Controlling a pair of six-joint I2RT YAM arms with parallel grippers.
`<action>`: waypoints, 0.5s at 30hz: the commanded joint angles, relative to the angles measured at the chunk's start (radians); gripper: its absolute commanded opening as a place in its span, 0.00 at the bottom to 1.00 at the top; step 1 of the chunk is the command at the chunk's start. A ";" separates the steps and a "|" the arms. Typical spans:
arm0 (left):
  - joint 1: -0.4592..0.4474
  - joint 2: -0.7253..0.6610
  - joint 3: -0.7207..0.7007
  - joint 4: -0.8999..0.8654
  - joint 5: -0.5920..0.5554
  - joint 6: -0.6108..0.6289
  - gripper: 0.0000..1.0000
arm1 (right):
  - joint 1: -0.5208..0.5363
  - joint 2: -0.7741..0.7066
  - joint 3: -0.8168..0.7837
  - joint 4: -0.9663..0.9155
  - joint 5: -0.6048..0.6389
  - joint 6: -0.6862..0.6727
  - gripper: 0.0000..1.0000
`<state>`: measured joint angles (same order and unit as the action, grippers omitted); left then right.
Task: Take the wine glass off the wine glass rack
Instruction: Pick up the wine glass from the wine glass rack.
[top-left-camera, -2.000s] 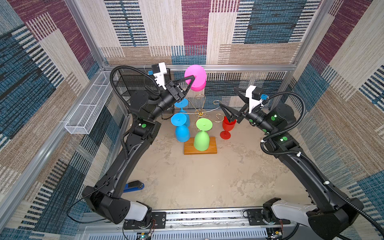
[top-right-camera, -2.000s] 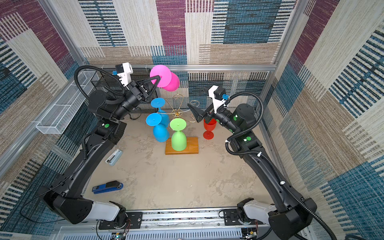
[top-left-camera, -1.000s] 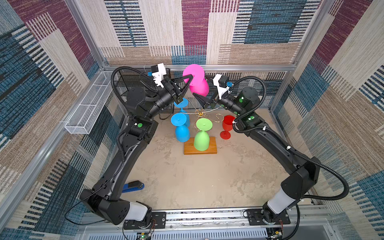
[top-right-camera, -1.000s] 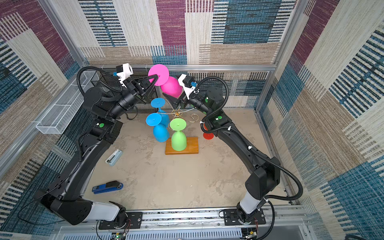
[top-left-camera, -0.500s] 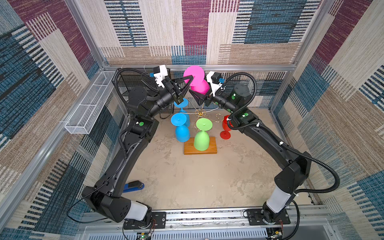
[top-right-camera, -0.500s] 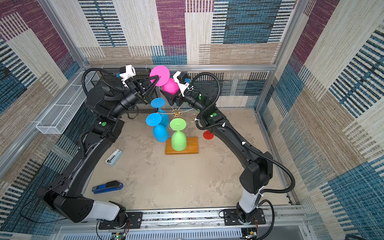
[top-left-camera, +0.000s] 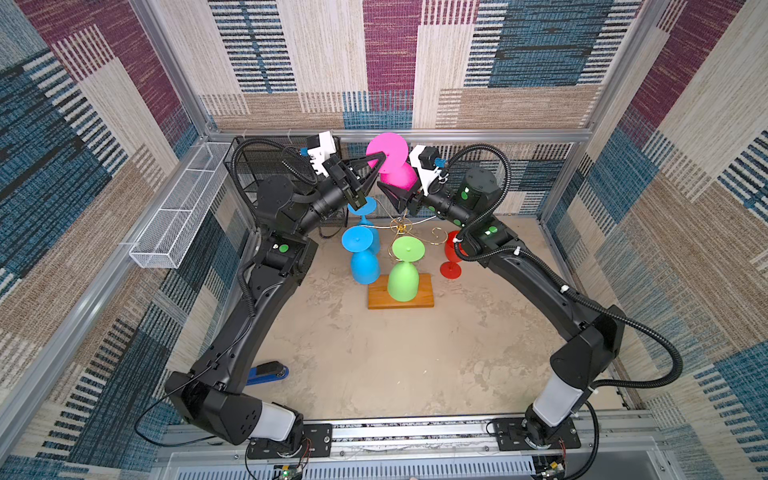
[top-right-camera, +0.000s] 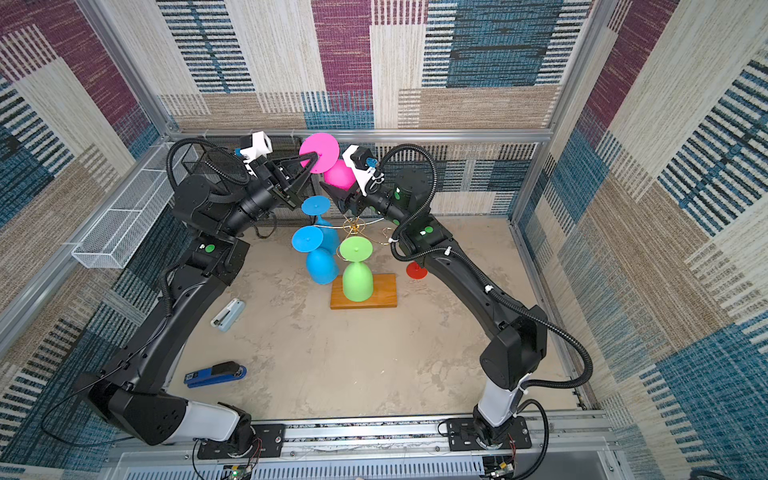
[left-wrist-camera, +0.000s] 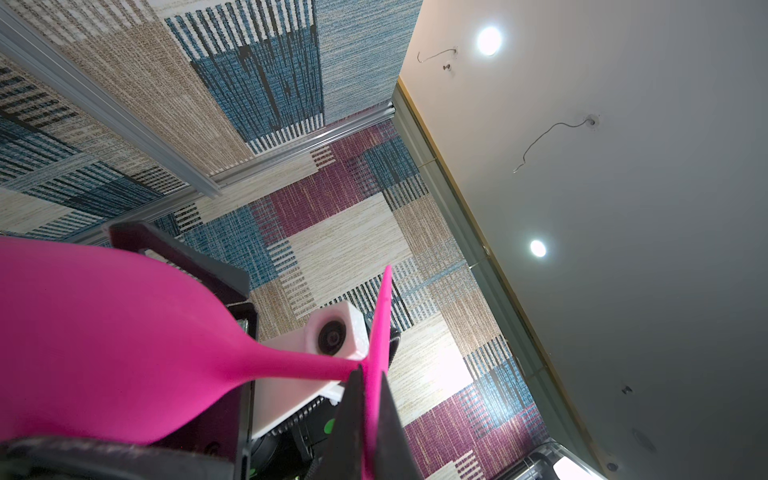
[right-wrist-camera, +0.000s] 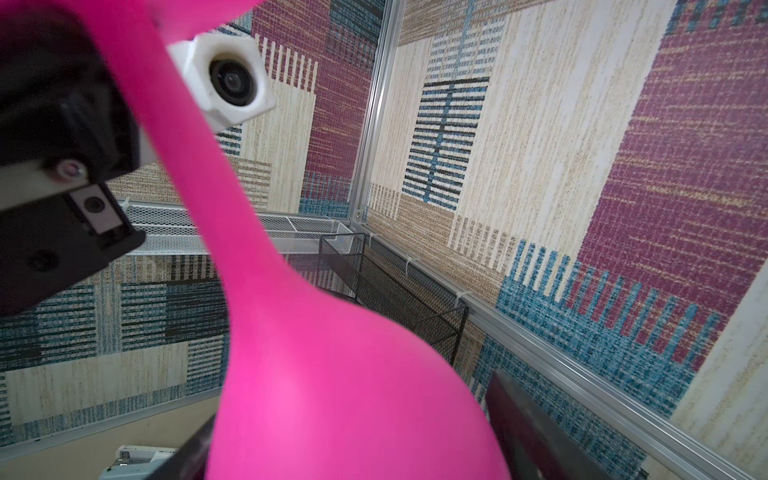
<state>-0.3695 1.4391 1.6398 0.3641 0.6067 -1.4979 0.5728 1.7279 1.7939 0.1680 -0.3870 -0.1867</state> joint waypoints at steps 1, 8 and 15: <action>0.004 -0.008 0.001 0.088 0.006 -0.013 0.13 | -0.002 -0.020 0.015 0.002 0.025 0.061 0.76; 0.003 -0.033 -0.032 0.097 -0.056 0.029 0.38 | -0.002 -0.037 0.064 -0.077 0.033 0.100 0.67; 0.007 -0.080 -0.073 0.091 -0.122 0.191 0.50 | -0.002 -0.056 0.125 -0.225 0.074 0.119 0.61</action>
<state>-0.3668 1.3777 1.5787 0.4225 0.5327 -1.4296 0.5709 1.6897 1.8988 0.0185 -0.3447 -0.0895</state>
